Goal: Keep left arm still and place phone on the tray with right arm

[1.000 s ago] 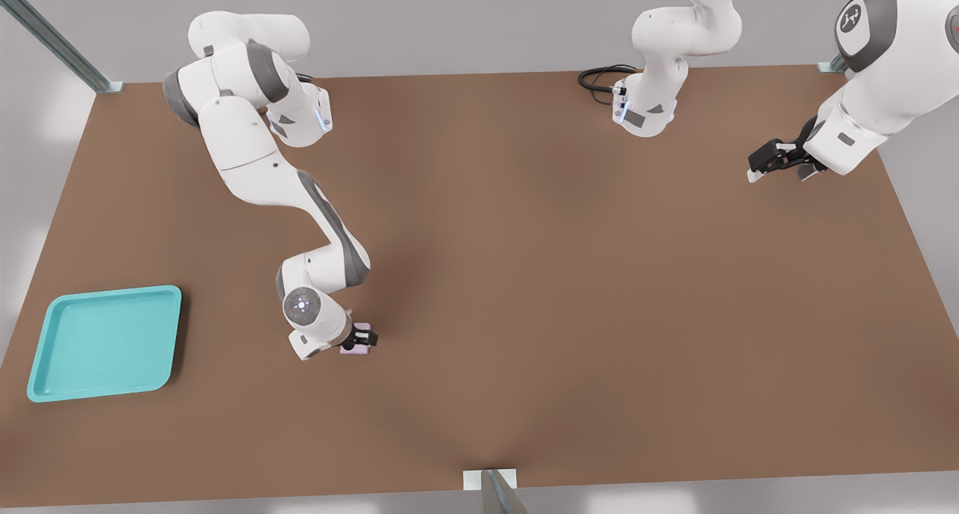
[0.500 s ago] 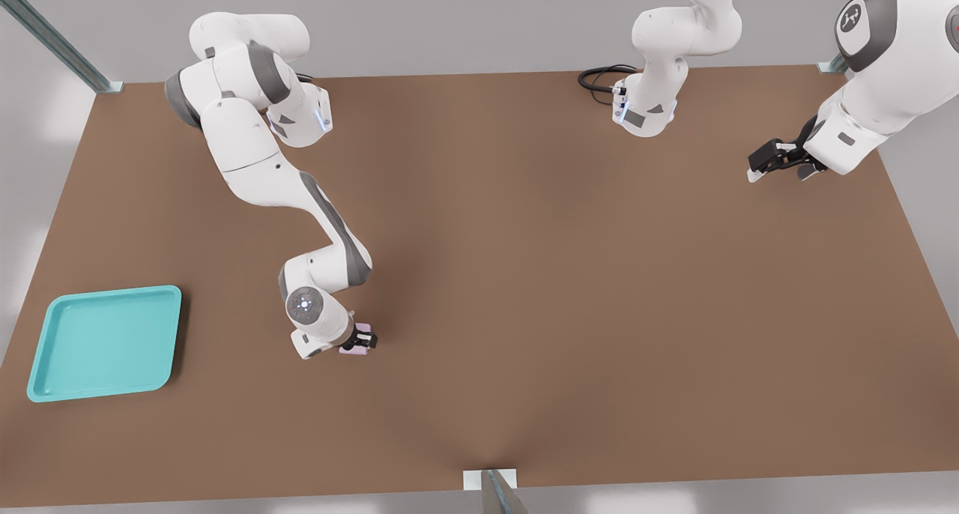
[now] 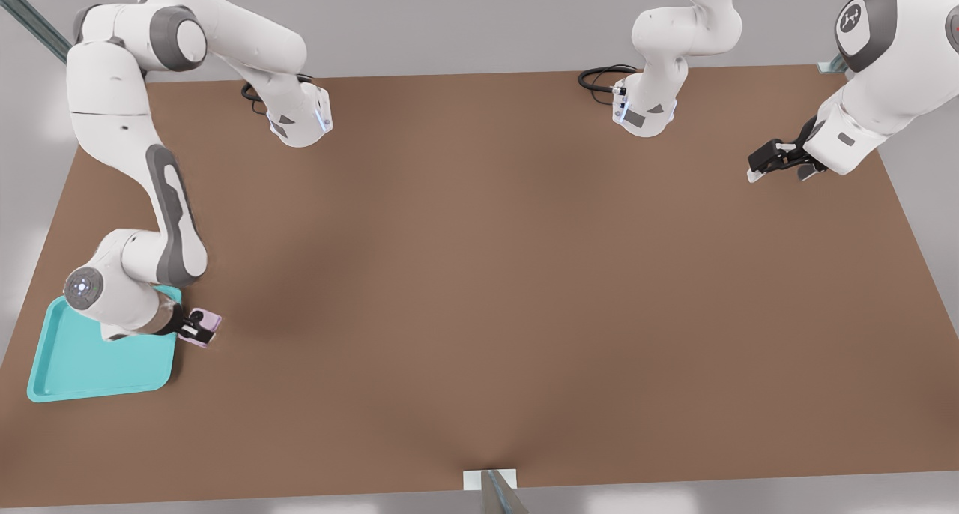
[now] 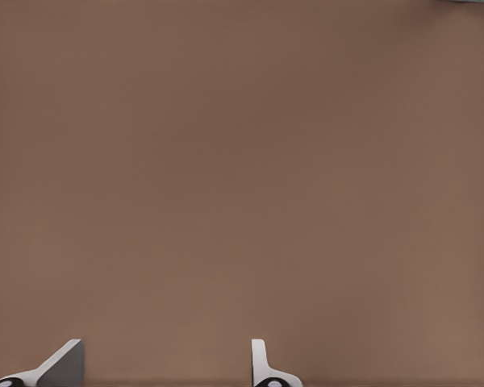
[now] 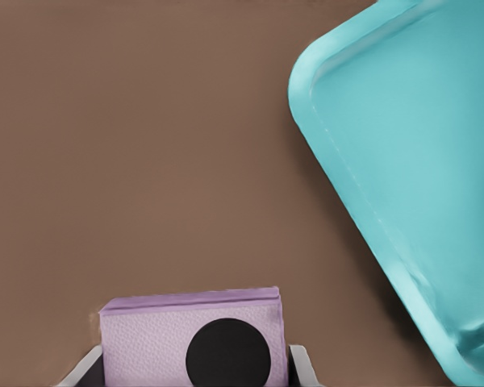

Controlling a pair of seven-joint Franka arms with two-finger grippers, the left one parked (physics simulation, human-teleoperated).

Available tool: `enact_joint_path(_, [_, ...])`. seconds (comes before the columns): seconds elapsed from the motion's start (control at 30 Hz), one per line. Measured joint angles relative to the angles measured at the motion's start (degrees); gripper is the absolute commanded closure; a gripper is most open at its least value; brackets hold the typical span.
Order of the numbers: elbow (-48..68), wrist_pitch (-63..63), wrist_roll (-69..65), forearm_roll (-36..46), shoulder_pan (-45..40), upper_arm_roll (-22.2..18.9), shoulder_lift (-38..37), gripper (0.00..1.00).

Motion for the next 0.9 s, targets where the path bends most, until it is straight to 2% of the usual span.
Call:
enact_joint_path(0.13, [5.26, -1.50, -9.10, -0.24, -7.60, -0.73, 3.49, 0.23])
enact_joint_path(0.27, [15.84, -2.34, -18.47, -0.27, -9.00, -2.66, 11.73, 0.21])
enact_joint_path(0.4, [18.47, -2.60, -26.35, -0.20, -9.06, -3.03, 15.82, 0.20])
enact_joint_path(0.47, [18.56, -2.57, -29.58, -0.19, -9.06, -3.05, 16.68, 0.00])
enact_joint_path(0.57, [18.71, -2.66, -33.79, -0.11, -9.05, -2.97, 16.73, 0.00])
enact_joint_path(0.63, [18.79, -3.25, -36.21, 0.07, -9.02, -2.30, 13.34, 0.00])
enact_joint_path(0.7, [19.15, -5.75, -37.82, -0.27, -7.15, -0.35, 5.77, 0.00])
enact_joint_path(0.83, [18.13, -14.26, -36.70, -1.43, 6.06, 2.36, -10.74, 0.00])
enact_joint_path(0.9, [13.68, -19.11, -34.88, -1.65, 12.50, 0.56, -20.64, 0.00])
